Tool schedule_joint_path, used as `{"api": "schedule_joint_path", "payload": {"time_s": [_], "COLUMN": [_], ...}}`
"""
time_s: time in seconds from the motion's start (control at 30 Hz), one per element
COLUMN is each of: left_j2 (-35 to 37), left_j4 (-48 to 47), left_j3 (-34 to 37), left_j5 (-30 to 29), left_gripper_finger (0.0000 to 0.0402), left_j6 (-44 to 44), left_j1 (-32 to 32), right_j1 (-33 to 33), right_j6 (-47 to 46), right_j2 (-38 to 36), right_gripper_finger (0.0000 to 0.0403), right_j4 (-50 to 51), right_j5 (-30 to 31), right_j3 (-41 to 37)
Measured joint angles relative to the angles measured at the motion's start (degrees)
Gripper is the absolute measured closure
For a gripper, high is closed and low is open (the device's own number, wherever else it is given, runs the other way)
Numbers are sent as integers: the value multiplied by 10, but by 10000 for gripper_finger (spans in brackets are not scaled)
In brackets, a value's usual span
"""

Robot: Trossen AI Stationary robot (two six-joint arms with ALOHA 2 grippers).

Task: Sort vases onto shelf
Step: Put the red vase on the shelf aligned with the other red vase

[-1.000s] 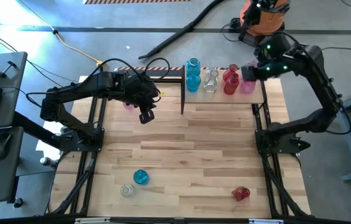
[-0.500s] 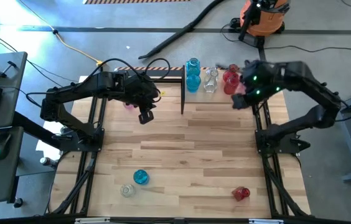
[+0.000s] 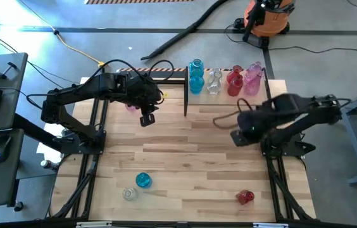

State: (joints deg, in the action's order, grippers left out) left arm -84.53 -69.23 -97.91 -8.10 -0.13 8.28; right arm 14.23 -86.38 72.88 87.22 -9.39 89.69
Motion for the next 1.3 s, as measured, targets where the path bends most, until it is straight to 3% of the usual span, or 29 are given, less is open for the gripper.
{"api": "schedule_joint_path", "payload": {"time_s": [0.5,0.83,1.1,1.3], "left_j2": [0,0,0,0], "left_j4": [0,1,1,1], "left_j3": [0,0,0,0], "left_j5": [0,0,0,0], "left_gripper_finger": [316,316,316,316], "left_j6": [23,9,-16,-67], "left_j1": [0,0,0,0], "right_j1": [176,238,280,313], "right_j6": [-216,-187,-113,-112], "right_j2": [0,3,3,6], "right_gripper_finger": [320,320,320,320], "right_j4": [-110,-108,-108,-106], "right_j5": [4,63,68,68], "right_j3": [-97,-100,-100,-99]}}
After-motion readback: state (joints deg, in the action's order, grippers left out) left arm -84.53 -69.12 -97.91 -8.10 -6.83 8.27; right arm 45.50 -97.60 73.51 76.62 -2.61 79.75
